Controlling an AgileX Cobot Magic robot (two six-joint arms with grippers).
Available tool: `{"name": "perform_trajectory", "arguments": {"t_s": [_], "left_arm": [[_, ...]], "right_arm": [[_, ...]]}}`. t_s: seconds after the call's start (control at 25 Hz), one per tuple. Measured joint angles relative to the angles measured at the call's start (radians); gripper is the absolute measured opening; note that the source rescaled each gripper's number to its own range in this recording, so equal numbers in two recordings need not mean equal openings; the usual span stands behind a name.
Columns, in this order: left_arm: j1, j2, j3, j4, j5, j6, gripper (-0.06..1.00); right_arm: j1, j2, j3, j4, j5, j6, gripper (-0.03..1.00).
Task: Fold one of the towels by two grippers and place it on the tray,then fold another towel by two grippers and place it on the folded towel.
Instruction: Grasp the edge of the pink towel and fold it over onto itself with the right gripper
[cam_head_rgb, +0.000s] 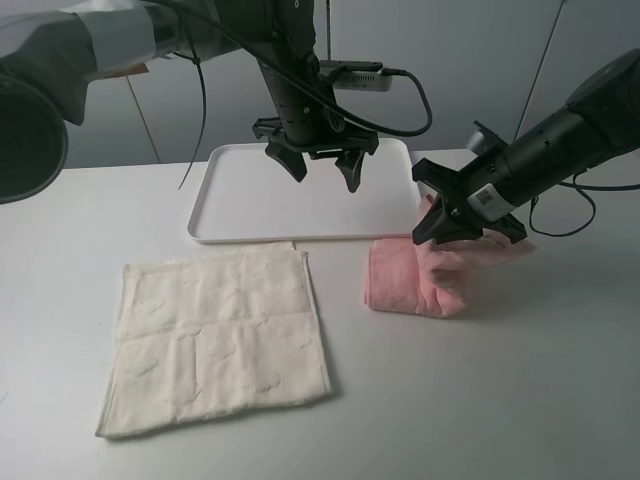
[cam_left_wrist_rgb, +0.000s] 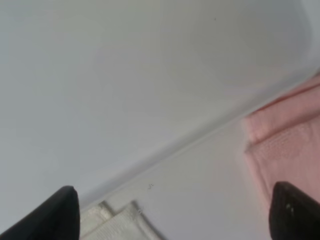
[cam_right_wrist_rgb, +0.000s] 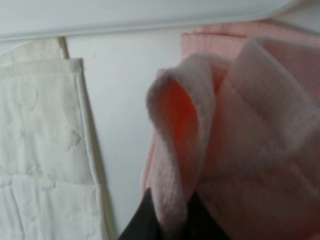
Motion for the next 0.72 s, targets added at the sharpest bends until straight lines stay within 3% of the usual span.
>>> {"name": "perform_trajectory", "arguments": {"t_s": [0.12, 0.24, 0.36, 0.44, 0.72], "left_arm": [[0.004, 0.0, 0.0, -0.002, 0.002, 0.007, 0.98], [0.004, 0.0, 0.0, -0.004, 0.002, 0.012, 0.98], [0.004, 0.0, 0.0, -0.004, 0.002, 0.013, 0.98], [0.004, 0.0, 0.0, -0.004, 0.002, 0.015, 0.98], [0.009, 0.0, 0.0, -0.006, 0.002, 0.031, 0.98]], "right_arm": [[0.022, 0.0, 0.0, 0.002, -0.014, 0.0, 0.15], [0.061, 0.0, 0.0, 0.028, -0.046, -0.002, 0.46], [0.091, 0.0, 0.0, 0.061, -0.054, -0.006, 0.7], [0.095, 0.0, 0.0, 0.065, -0.054, -0.006, 0.75], [0.095, 0.0, 0.0, 0.078, 0.031, -0.037, 0.75]]}}
